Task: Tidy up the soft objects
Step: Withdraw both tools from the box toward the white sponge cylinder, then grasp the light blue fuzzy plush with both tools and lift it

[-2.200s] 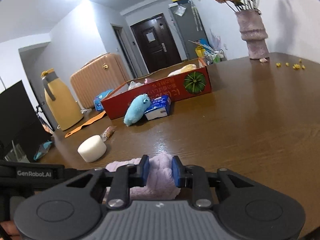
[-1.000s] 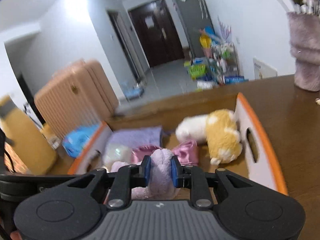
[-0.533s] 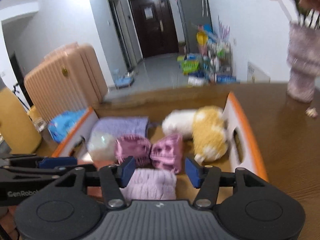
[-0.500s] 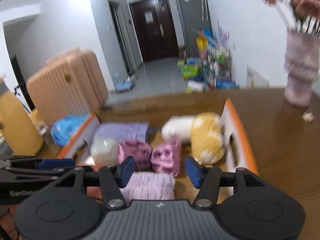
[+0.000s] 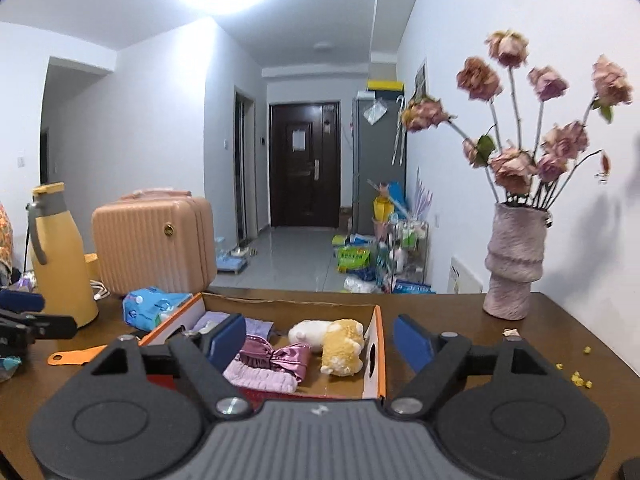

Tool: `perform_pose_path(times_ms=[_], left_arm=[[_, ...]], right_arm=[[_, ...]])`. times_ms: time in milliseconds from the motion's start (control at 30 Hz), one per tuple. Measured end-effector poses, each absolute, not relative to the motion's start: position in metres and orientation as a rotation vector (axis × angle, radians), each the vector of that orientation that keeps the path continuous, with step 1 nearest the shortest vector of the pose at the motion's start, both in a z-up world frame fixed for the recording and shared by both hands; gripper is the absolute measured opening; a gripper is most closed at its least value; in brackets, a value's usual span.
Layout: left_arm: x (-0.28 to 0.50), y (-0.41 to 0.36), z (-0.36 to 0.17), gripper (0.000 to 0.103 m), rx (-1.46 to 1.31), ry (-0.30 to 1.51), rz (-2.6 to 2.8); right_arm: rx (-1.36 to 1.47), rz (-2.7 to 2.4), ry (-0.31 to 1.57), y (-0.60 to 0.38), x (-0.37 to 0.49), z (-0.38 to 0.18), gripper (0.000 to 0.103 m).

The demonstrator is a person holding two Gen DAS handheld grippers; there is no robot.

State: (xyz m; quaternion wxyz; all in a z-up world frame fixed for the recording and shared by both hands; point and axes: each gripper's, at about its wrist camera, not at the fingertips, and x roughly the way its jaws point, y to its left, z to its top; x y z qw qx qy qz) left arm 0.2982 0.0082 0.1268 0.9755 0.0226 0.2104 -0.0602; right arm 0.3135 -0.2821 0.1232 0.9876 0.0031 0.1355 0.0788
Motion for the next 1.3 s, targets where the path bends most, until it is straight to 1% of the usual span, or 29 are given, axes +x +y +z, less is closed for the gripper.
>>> perform_pose_path(times_ms=[33,100,367,467,600,767,967,1100,1200,1300], left_arm=[[0.285,0.011,0.122,0.079,0.036,0.417,-0.115],[0.255,0.015,0.108,0.083,0.019,0.400,-0.108],[0.153,0.028,0.051,0.084,-0.033,0.422,-0.067],[0.130,0.032,0.040,0.084,-0.066,0.444,-0.066],[0.122,0.027,0.037,0.084,-0.047,0.453,-0.098],[0.136,0.015,0.033,0.084,-0.039,0.461,-0.132],[0.183,0.006,0.031,0.084,-0.038,0.493,-0.180],[0.235,0.001,0.034,0.083,-0.027,0.530,-0.228],[0.282,-0.001,0.035,0.081,-0.002,0.582,-0.253],[0.329,-0.001,0.031,0.076,0.011,0.642,-0.282]], right_arm=[[0.014,0.159,0.263,-0.283,0.301,0.119,0.081],[0.022,0.169,0.253,-0.281,0.280,0.106,0.081],[0.073,0.203,0.300,-0.276,0.174,0.047,0.081],[0.143,0.203,0.338,-0.281,0.141,0.030,0.081],[0.158,0.194,0.384,-0.282,0.127,0.017,0.081],[0.163,0.179,0.391,-0.276,0.132,0.010,0.081],[0.160,0.176,0.433,-0.272,0.167,0.005,0.080],[0.144,0.203,0.452,-0.260,0.206,0.008,0.080],[0.120,0.234,0.472,-0.246,0.247,0.011,0.080],[0.125,0.270,0.487,-0.230,0.293,0.012,0.079]])
